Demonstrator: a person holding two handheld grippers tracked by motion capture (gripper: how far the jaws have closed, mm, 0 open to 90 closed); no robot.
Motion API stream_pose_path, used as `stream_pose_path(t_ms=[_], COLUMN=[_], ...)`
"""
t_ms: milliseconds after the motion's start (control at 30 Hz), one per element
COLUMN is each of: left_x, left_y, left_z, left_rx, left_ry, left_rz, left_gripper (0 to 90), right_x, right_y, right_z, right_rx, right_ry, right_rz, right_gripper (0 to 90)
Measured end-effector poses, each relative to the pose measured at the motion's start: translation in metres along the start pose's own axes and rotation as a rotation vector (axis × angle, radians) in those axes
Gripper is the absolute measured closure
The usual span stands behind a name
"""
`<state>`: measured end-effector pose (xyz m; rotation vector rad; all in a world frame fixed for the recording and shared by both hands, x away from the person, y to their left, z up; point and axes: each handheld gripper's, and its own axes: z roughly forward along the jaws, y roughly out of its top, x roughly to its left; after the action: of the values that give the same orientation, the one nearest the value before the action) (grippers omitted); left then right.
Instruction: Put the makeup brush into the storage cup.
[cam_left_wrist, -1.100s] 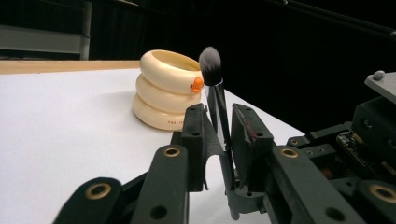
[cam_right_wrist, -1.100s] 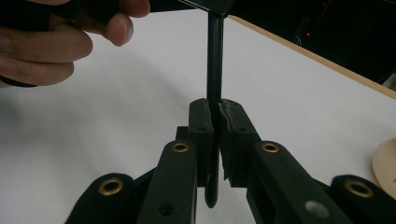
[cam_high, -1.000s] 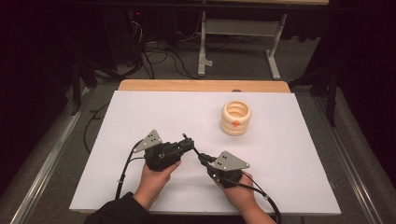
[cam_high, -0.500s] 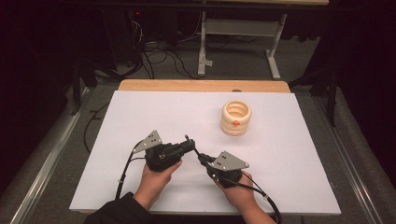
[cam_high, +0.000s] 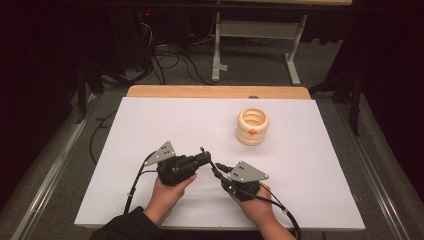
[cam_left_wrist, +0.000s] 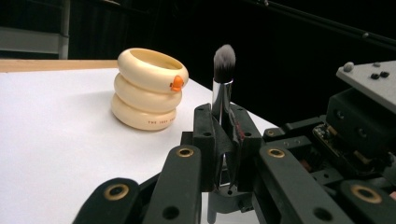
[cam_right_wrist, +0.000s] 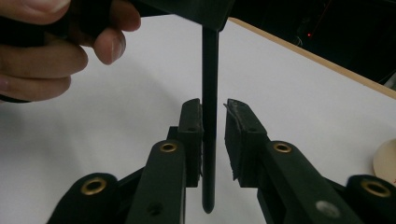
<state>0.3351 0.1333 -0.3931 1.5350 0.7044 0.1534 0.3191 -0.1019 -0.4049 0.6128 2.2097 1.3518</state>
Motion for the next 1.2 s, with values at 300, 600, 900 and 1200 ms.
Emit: stream_pose_path(t_ms=[300, 600, 900, 1200], left_x=[-0.0027, -0.0042, -0.0059, -0.0056], left_y=[-0.0057, -0.0076, -0.0085, -0.0087], left_z=[0.0052, 0.007, 0.0079, 0.008], left_rx=[0.026, 0.033, 0.037, 0.041], left_ry=[-0.003, -0.007, -0.011, -0.01], left_rz=[0.013, 0.017, 0.02, 0.019], left_gripper=[83.1, 83.2, 83.1, 83.0], right_x=[-0.0002, 0.0007, 0.001, 0.0007], right_y=[0.0013, 0.0017, 0.0018, 0.0018], right_z=[-0.0023, -0.0027, -0.0032, -0.0031], right_rx=[-0.016, -0.031, -0.035, -0.027], right_ry=[-0.007, -0.001, 0.008, 0.021], right_rz=[0.017, 0.014, 0.007, 0.011], right_gripper=[70.5, 75.8, 82.2, 85.8])
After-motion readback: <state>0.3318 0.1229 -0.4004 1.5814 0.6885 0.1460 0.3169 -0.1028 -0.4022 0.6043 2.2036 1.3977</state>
